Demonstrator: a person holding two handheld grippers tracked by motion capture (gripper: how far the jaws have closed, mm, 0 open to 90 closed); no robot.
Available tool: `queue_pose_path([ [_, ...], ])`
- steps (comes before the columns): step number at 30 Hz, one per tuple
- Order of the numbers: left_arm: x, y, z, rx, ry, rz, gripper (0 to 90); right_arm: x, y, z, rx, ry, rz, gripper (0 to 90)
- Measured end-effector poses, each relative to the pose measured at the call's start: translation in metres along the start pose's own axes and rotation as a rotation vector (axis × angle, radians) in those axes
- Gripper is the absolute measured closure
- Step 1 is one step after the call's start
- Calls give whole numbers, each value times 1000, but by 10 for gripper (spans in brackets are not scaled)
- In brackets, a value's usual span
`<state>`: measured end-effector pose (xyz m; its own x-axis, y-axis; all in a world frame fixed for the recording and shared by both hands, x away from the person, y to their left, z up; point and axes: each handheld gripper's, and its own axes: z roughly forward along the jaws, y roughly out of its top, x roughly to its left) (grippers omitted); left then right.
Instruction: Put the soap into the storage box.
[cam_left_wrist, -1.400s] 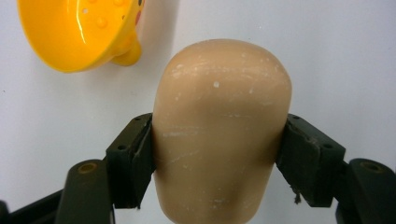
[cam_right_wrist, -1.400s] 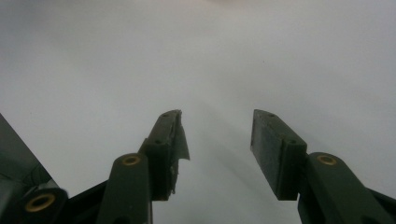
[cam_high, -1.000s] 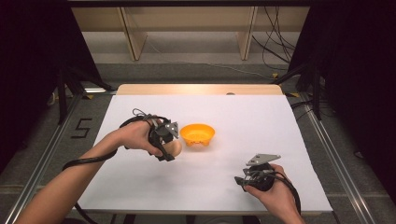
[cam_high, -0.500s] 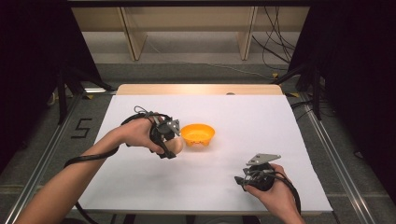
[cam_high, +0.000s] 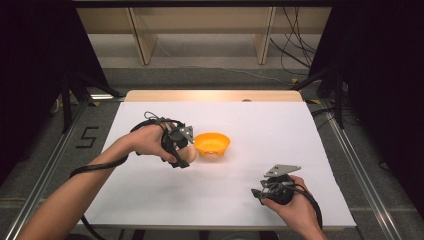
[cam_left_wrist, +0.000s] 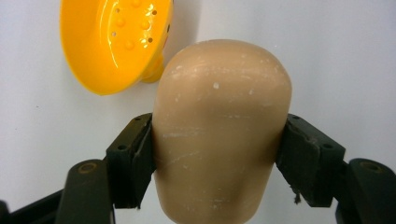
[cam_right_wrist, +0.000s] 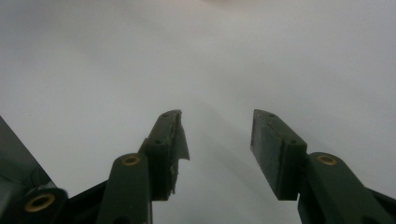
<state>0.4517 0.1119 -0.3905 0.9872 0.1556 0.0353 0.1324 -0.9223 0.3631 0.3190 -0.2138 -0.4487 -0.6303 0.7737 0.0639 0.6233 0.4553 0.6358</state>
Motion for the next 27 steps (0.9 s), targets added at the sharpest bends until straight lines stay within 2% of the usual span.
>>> queue_pose_path([
  [3, 0, 0, 1, -18, 0, -21, 319, 1, 1, -2, 19, 10, 15, 533],
  [5, 0, 1, 1, -16, 0, -19, 319, 1, 1, -2, 19, 10, 15, 533],
  [6, 1, 1, 0, -6, 2, -5, 319, -1, 0, 0, -1, 0, -11, 534],
  [8, 2, 1, 0, -5, 1, -2, 319, -1, 0, 0, -4, -1, -8, 533],
  [9, 1, 1, 1, -23, 2, -22, 319, -1, 0, 0, -4, -1, -9, 533],
  [11, 2, 2, 0, -16, 4, -11, 319, 0, 0, 0, 1, 0, 1, 533],
  [12, 4, 3, -1, -1, 7, 8, 319, 0, 0, 0, 1, 0, 2, 533],
  [15, 4, 4, -1, -1, 7, 5, 319, 0, 0, 0, 1, -1, 1, 533],
  [16, 4, 5, -2, -5, 10, 9, 320, 1, 1, -2, 13, 12, 25, 533],
  [21, 4, 8, -3, -3, 12, 12, 319, 1, 1, -2, 17, 12, 25, 533],
  [22, 3, 9, -3, -25, 13, -9, 320, 1, 1, -2, 17, 12, 25, 533],
  [23, 5, 9, -4, -8, 12, 9, 319, 1, 1, -2, 15, 11, 25, 533],
  [25, 5, 10, -4, -8, 13, 10, 320, 1, 1, -2, 14, 10, 25, 532],
  [26, 4, 11, -3, -24, 12, -11, 320, 1, 1, -3, 11, 8, 19, 532],
  [27, 4, 11, -3, -24, 12, -11, 320, 1, 1, -3, 11, 8, 19, 532],
])
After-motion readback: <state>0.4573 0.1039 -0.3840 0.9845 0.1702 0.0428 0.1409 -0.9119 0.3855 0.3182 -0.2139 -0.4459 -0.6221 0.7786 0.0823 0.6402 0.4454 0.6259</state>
